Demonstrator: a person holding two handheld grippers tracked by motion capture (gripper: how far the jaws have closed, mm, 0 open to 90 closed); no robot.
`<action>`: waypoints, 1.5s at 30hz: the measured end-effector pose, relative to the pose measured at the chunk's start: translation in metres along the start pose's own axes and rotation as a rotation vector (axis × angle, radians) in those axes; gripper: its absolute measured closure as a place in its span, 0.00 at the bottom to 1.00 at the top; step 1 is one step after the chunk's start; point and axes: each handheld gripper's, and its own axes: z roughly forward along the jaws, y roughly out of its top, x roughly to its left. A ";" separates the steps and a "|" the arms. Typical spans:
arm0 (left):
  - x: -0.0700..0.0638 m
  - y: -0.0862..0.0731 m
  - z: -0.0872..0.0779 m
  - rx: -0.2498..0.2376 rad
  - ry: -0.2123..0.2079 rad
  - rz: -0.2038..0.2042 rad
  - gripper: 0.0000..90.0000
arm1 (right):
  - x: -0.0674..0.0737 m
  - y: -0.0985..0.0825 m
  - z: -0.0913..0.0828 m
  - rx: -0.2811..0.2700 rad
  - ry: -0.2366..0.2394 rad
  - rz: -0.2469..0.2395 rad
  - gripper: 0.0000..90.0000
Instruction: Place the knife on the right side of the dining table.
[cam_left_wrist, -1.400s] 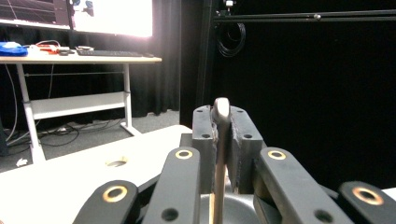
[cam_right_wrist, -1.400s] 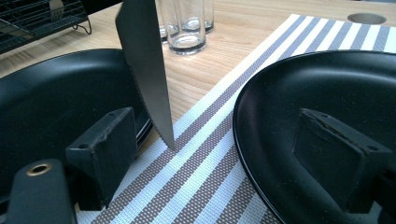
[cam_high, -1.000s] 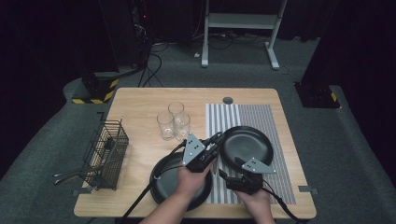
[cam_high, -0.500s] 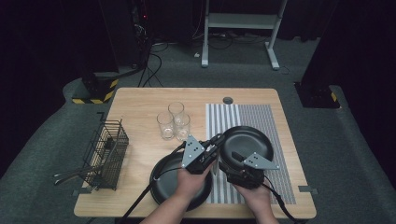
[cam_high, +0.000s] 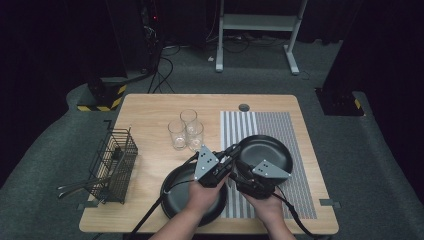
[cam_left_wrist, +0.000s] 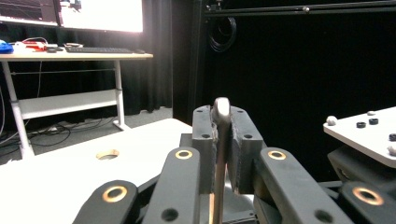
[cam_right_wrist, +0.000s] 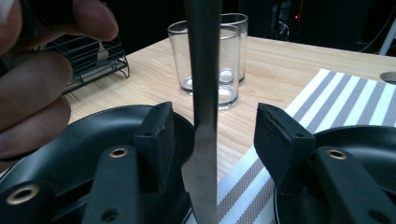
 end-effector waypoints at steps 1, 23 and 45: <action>0.000 0.000 0.000 0.000 -0.001 0.001 0.92 | 0.000 0.000 0.001 -0.002 0.002 -0.001 0.55; 0.000 0.001 -0.003 0.014 0.005 0.009 0.92 | 0.007 0.005 0.003 -0.012 -0.005 -0.048 0.87; 0.004 -0.022 -0.012 0.109 0.007 -0.011 0.85 | 0.011 0.003 0.007 -0.022 -0.003 -0.057 0.87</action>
